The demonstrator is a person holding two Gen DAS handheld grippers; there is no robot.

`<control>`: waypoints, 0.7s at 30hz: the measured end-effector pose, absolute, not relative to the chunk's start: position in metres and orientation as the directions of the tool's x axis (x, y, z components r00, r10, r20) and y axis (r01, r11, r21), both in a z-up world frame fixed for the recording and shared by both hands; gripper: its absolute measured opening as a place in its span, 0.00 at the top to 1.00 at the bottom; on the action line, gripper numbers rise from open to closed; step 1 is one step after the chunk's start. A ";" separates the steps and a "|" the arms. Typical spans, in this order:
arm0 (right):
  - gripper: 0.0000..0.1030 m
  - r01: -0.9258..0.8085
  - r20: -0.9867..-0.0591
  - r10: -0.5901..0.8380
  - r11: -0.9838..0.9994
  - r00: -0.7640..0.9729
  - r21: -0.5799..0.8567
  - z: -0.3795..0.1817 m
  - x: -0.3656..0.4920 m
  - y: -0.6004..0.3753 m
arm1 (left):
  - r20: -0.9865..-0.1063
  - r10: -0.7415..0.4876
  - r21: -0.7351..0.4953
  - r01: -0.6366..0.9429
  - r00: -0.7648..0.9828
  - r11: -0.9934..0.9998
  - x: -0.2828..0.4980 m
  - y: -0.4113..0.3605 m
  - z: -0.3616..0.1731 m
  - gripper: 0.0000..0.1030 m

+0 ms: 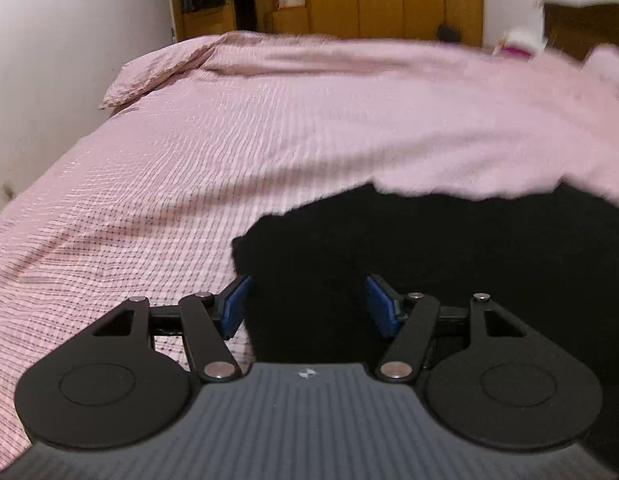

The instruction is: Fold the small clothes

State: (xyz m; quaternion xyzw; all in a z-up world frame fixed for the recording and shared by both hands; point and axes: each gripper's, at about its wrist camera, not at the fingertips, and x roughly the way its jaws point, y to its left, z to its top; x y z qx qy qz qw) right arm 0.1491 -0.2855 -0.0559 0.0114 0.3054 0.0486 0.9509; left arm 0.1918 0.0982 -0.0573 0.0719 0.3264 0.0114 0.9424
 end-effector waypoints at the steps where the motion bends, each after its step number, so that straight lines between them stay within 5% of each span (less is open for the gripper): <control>1: 0.69 -0.079 -0.595 0.091 0.996 0.798 0.046 -0.065 0.156 -0.282 | -0.625 0.097 0.165 0.009 0.775 0.986 0.199 0.100 -0.066 0.33; 11: 0.68 -0.027 -0.588 0.027 1.000 0.809 0.010 -0.088 0.175 -0.282 | -0.615 0.147 0.140 -0.077 0.774 0.987 0.220 0.116 -0.082 0.26; 21: 0.64 -0.002 -0.553 0.063 0.994 0.831 0.111 -0.045 0.101 -0.282 | -0.637 0.100 0.114 -0.034 0.765 0.993 0.151 0.116 -0.022 0.25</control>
